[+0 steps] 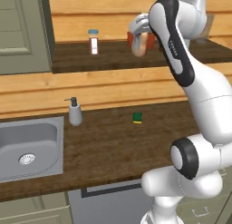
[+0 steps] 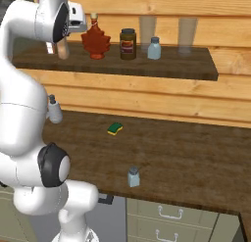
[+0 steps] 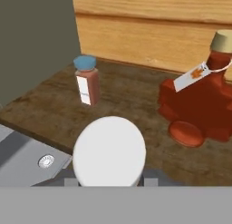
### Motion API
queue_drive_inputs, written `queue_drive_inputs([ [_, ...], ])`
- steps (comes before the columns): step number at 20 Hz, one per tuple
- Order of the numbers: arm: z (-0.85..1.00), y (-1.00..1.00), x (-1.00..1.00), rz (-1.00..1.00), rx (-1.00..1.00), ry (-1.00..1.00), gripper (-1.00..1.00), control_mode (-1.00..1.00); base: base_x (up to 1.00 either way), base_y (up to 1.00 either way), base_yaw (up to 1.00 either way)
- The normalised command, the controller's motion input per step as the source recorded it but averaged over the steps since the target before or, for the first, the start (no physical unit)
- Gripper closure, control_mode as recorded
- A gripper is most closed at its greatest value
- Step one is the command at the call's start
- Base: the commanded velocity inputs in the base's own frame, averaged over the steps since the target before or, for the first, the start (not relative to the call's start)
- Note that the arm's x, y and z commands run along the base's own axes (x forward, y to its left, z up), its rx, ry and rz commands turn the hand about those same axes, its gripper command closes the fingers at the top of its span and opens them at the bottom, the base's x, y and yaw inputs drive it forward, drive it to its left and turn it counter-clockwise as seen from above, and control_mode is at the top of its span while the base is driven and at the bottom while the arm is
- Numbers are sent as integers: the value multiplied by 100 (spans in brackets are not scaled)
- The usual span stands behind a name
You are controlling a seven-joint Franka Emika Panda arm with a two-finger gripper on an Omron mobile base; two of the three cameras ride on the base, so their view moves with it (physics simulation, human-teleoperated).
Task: Put the shaker and condiment bottle from the counter next to their counterparts in the cabinet.
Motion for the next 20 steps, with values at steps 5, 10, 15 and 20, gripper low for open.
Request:
queue_drive_inputs([
  [5, -11, 0, 54, -1, 0, 1, 100, -100, 0, 0, 0],
  [10, -25, 0, 36, 0, 0, 8, 100, -100, 0, 0, 0],
  [15, -4, 0, 32, 0, 1, 5, 100, -100, 0, 0, 0],
  [20, 0, 0, 41, 0, 0, 2, 100, -100, 0, 0, 0],
])
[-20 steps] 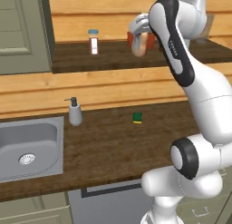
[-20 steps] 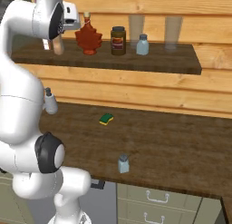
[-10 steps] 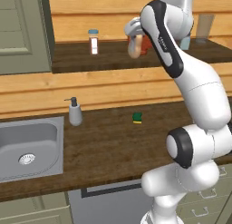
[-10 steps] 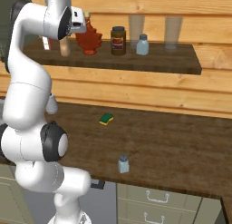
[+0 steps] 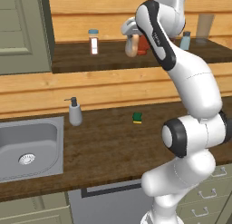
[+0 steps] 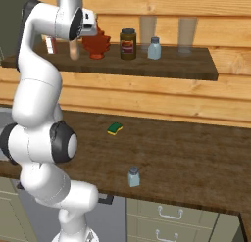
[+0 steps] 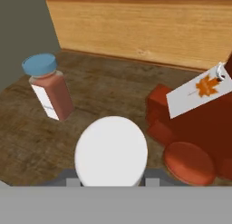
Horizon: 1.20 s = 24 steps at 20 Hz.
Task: Put the shaker and condiment bottle from the counter next to their counterparts in the cabinet.
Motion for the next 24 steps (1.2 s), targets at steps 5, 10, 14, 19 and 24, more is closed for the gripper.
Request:
queue_drive_inputs([
  [5, -3, 18, 41, 0, 0, 4, -100, -100, 0, 0, 0],
  [10, 0, 2, 21, 0, 0, 1, -100, -100, 0, 0, 0],
  [14, 0, 0, 11, 0, 0, 5, -100, -100, 0, 0, 0],
  [19, -8, -1, -7, 0, 0, 10, -100, -100, 0, 0, 0],
  [24, -31, 0, -50, 0, 0, 8, -100, -100, 0, 0, 0],
])
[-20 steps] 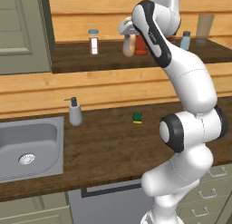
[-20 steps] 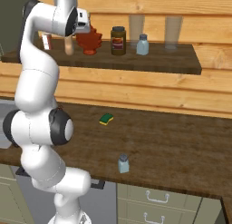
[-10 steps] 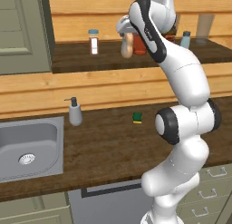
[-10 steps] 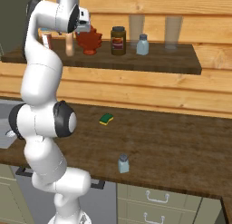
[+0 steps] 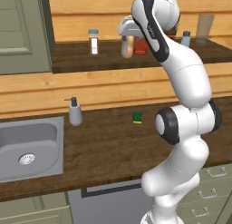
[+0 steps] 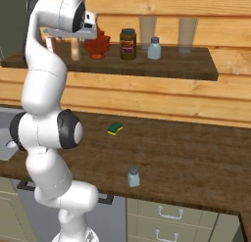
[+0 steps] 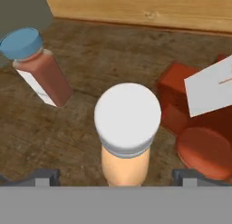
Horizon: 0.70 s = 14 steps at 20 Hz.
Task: Put the shaker and condiment bottle from the counter next to their counterparts in the cabinet.
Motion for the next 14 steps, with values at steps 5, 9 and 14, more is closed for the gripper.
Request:
queue_drive_inputs([
  [5, -42, -2, -41, 1, -2, 10, -100, -100, 0, 0, 0],
  [9, -66, -36, -48, 14, -4, 11, -100, -100, 0, 0, 0],
  [14, -50, -43, -27, 31, 0, 0, -100, -100, 0, 0, 0],
])
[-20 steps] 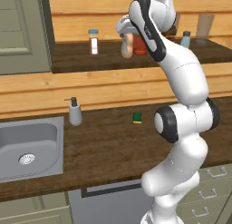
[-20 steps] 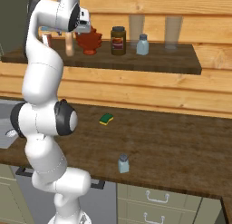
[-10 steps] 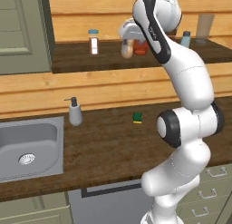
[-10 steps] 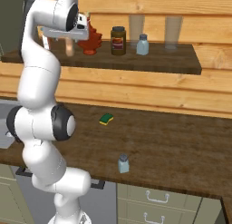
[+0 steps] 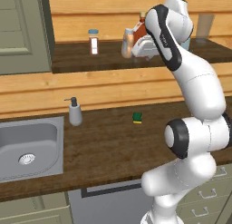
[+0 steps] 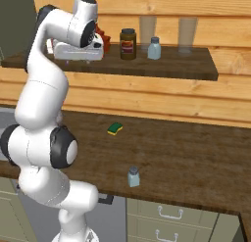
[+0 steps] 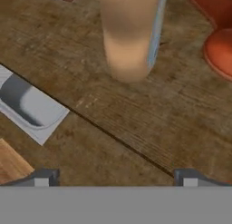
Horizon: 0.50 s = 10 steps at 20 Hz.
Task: Put the shaker and condiment bottle from the counter next to their counterparts in the cabinet.
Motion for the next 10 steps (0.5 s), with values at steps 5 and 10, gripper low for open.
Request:
queue_drive_inputs([
  [5, -56, -76, -73, 50, 0, -8, -100, -100, 0, 0, 0],
  [10, -59, -88, -92, 60, 1, -15, -100, -100, 0, 0, 0],
])
